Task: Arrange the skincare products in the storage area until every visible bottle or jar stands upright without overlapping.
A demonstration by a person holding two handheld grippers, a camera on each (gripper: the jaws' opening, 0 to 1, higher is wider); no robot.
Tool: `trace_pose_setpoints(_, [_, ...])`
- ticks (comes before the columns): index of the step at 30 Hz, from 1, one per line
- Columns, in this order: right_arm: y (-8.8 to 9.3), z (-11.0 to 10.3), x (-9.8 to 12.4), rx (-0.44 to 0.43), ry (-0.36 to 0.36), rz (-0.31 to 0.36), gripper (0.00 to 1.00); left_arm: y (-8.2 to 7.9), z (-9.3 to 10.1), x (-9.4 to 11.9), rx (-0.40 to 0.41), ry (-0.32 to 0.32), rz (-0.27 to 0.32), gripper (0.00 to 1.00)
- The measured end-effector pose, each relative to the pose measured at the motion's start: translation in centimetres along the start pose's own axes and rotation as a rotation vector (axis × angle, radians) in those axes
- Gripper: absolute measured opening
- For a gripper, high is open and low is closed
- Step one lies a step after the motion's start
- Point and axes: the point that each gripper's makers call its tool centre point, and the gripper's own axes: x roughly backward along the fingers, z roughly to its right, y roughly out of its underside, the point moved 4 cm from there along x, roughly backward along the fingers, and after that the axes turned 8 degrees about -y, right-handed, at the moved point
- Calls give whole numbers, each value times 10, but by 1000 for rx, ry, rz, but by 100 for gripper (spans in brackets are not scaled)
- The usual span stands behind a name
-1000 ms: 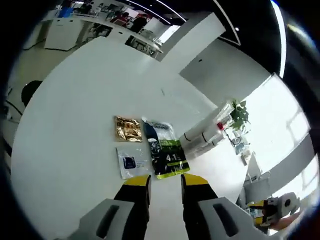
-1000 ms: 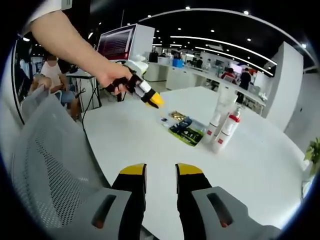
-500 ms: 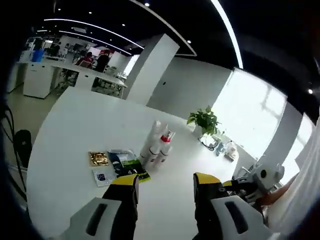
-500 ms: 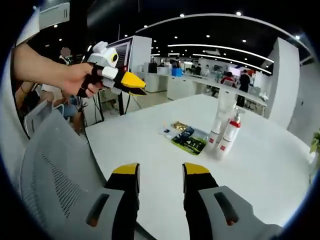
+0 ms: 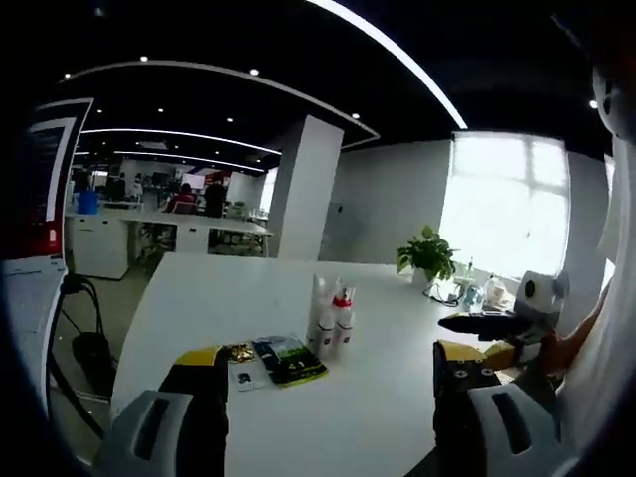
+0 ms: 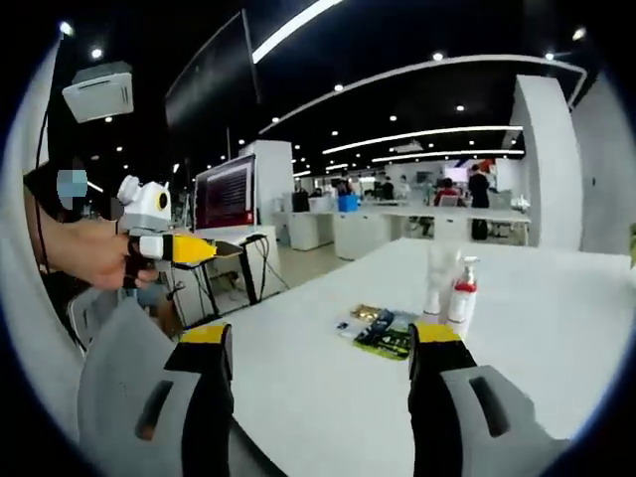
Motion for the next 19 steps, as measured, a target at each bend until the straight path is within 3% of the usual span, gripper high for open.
trace_pose_setpoints(2, [-4, -1, 1, -3, -6, 28, 78, 2, -1, 3, -2, -20, 19, 100])
trace_pose_setpoints(4, [-6, -2, 2, -13, -13, 46, 81, 4, 1, 7, -9, -20, 25, 100])
trace_pose_setpoints(8, [-18, -6, 3, -61, -52, 147, 89, 9, 6, 11, -73, -35, 53, 100])
trace_pose_setpoints(11, [-20, -5, 5, -82, -54, 167, 92, 14, 9, 10, -99, -34, 57, 100])
trace_pose_setpoints(14, [-23, -1, 6, -80, -32, 191, 97, 7, 15, 11, -187, -44, 130, 100])
trace_pose_setpoints(19, [-26, 2, 9, -84, -13, 217, 98, 4, 17, 13, -189, -32, 176, 100])
